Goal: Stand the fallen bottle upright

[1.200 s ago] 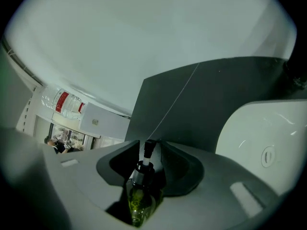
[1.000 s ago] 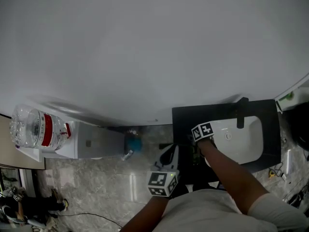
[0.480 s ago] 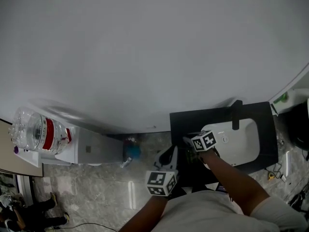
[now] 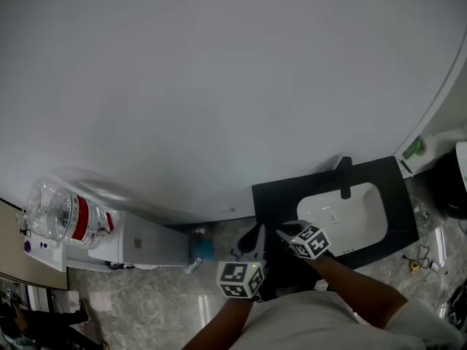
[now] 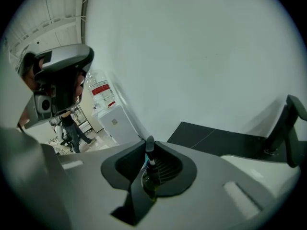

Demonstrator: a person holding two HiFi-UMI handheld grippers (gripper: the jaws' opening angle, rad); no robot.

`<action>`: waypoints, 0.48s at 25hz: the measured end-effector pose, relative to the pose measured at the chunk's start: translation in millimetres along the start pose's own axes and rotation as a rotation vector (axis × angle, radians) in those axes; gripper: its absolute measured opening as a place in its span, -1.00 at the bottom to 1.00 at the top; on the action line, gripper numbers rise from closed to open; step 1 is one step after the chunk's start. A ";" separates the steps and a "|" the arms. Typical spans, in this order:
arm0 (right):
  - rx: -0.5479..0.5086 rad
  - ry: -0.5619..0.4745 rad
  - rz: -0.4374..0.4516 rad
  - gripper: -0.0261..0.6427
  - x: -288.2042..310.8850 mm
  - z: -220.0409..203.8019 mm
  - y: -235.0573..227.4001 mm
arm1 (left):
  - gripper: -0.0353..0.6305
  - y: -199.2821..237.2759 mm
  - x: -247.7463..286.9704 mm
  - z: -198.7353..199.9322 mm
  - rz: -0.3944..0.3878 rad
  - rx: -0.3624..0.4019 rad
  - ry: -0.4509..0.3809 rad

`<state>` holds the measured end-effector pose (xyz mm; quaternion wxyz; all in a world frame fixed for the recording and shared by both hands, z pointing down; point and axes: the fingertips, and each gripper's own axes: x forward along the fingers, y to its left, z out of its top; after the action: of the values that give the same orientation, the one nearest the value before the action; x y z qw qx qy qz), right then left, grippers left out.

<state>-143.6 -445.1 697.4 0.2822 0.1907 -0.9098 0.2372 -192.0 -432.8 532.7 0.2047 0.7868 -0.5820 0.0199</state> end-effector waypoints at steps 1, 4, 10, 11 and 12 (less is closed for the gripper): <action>-0.010 0.003 0.001 -0.74 -4.7 -4.4 6.0 | -0.87 -1.9 -2.3 1.8 -0.003 0.004 -0.004; -0.027 0.012 -0.001 -0.74 -17.2 -17.1 21.1 | -0.87 -8.6 -8.2 5.5 -0.016 0.008 -0.013; 0.006 0.021 -0.001 -0.72 -35.4 -39.8 37.4 | -0.87 -20.1 -10.5 9.0 -0.048 0.014 -0.023; 0.015 0.018 -0.004 -0.72 -38.4 -42.6 38.2 | -0.87 -22.3 -10.9 8.8 -0.053 0.013 -0.023; 0.023 0.016 -0.008 -0.71 -41.6 -44.3 37.9 | -0.87 -24.5 -11.2 8.7 -0.057 0.013 -0.023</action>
<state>-111.1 -381.5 692.3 0.2880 0.1956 -0.9041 0.2479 -174.8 -419.9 514.4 0.1934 0.8045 -0.5614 0.0084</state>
